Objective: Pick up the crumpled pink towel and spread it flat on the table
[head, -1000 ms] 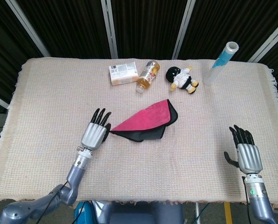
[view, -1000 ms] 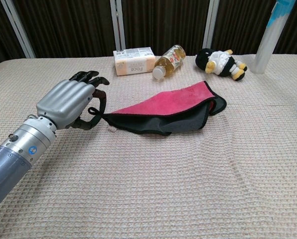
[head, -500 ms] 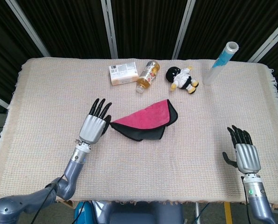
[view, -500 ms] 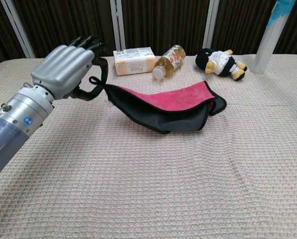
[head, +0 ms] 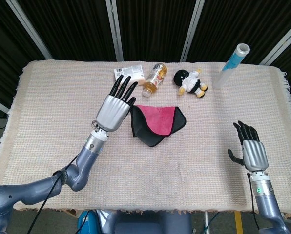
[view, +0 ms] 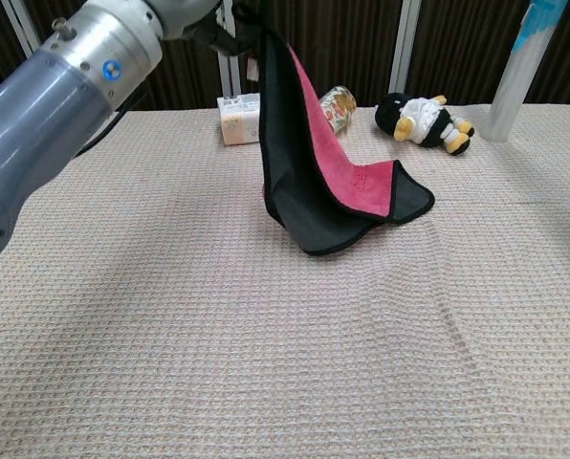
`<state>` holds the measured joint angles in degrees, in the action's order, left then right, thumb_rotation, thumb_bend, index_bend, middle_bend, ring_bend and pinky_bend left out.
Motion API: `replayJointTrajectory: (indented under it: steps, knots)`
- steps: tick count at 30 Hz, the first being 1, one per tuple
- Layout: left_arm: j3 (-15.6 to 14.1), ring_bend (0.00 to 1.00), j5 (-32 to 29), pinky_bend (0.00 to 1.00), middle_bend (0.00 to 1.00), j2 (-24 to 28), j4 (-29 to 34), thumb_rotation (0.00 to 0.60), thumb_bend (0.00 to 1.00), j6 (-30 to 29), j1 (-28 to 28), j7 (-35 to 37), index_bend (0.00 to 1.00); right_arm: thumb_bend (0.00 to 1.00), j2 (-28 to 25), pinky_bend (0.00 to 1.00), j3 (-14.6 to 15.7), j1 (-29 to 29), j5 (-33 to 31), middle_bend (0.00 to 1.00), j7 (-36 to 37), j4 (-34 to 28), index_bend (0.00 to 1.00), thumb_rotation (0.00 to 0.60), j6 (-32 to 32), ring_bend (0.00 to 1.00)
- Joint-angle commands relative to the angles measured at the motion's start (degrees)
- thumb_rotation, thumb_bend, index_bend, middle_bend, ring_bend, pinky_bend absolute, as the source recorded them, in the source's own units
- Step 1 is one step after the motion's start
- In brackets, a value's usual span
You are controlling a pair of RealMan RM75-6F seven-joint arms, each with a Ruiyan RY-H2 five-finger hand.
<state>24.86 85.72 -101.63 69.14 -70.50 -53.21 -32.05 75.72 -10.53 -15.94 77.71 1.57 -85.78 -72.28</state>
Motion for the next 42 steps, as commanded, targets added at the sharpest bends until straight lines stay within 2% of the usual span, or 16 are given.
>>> replayJointTrajectory:
  steps: [1, 5, 15, 28, 36, 42]
  knots:
    - [2.9, 0.0, -2.1, 0.0, 0.15, 1.2, 1.6, 0.6, 0.53, 2.2, -2.9, -2.2, 0.59, 0.35, -1.2, 0.0, -1.6, -1.8, -0.9, 0.0, -2.1, -2.9, 0.0, 0.6, 1.4, 0.0]
    - [5.5, 0.0, -4.6, 0.0, 0.15, 1.6, 2.4, 0.6, 0.53, 4.0, -5.7, -3.9, 0.59, 0.35, -2.4, 0.0, -3.2, -3.6, -2.7, 0.0, -2.8, -6.9, 0.0, 0.6, 3.5, 0.0]
    - [8.9, 0.0, -8.3, 0.0, 0.16, 1.6, 1.6, 0.6, 0.53, 7.6, -12.8, -8.2, 0.6, 0.35, -3.7, 0.0, -5.6, -6.5, -6.9, 0.0, -4.7, -13.3, 0.0, 0.6, 6.3, 0.0]
    - [10.4, 0.0, -11.1, 0.0, 0.17, 1.9, -0.4, 0.6, 0.53, 8.5, -19.1, -9.8, 0.6, 0.35, -3.7, 0.0, -5.9, -7.8, -9.7, 0.0, -4.8, -15.1, 0.01, 0.6, 7.1, 0.0]
    - [10.7, 0.0, -13.3, 0.0, 0.18, 0.3, -1.9, 0.6, 0.53, 8.8, -23.1, -11.9, 0.6, 0.35, -0.7, 0.0, -6.0, -9.1, -14.0, 0.0, -6.3, -15.3, 0.19, 0.6, 7.8, 0.0]
    - [11.3, 0.0, -14.6, 0.0, 0.18, -0.6, -2.8, 0.6, 0.53, 8.4, -26.2, -13.3, 0.61, 0.35, 2.6, 0.0, -6.4, -10.5, -18.0, 0.0, -7.7, -15.7, 0.29, 0.6, 7.9, 0.0]
